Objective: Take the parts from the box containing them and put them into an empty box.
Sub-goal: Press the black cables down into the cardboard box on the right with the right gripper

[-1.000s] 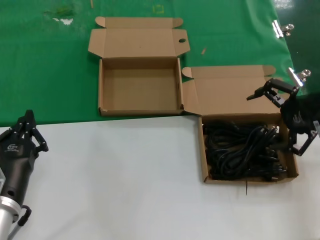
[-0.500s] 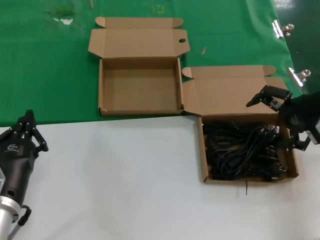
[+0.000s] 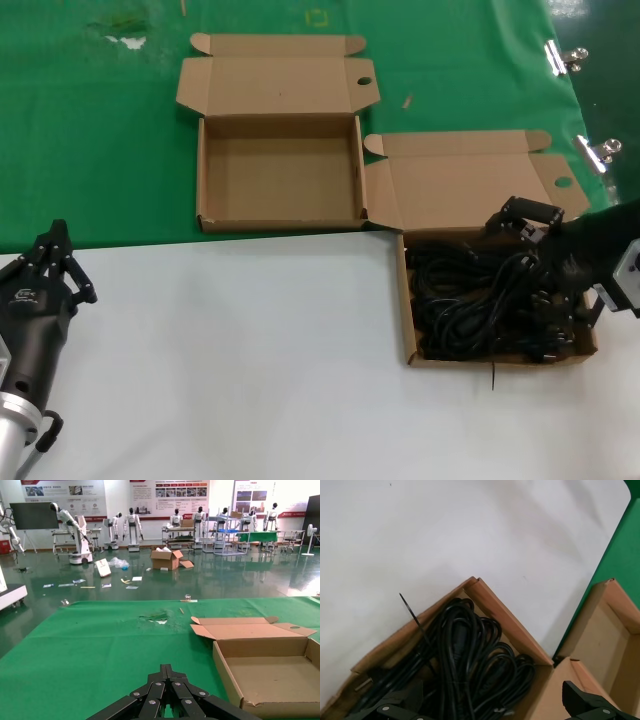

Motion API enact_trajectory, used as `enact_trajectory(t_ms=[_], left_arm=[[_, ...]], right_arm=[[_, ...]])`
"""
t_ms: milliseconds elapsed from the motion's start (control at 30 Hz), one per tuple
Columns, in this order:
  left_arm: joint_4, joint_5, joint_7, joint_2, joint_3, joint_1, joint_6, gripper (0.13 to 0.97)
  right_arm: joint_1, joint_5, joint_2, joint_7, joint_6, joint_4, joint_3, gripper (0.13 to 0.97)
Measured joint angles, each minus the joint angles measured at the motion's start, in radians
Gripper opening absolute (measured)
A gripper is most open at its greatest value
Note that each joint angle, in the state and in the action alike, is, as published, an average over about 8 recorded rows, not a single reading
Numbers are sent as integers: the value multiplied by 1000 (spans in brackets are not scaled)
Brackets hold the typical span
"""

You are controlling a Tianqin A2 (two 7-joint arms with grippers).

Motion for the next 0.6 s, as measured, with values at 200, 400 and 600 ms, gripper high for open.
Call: enact_trajectory(t_ms=[200, 400, 600], left_arm=[[0, 0, 0, 0, 0, 0, 0, 140], [0, 0, 0, 0, 0, 0, 0, 140], [0, 0, 0, 0, 0, 0, 0, 140]], right_arm=[[-4, 1, -10, 2, -2, -31, 0, 966], [4, -6, -31, -22, 16, -79, -3, 966], [12, -18, -47, -48, 32, -119, -9, 966]])
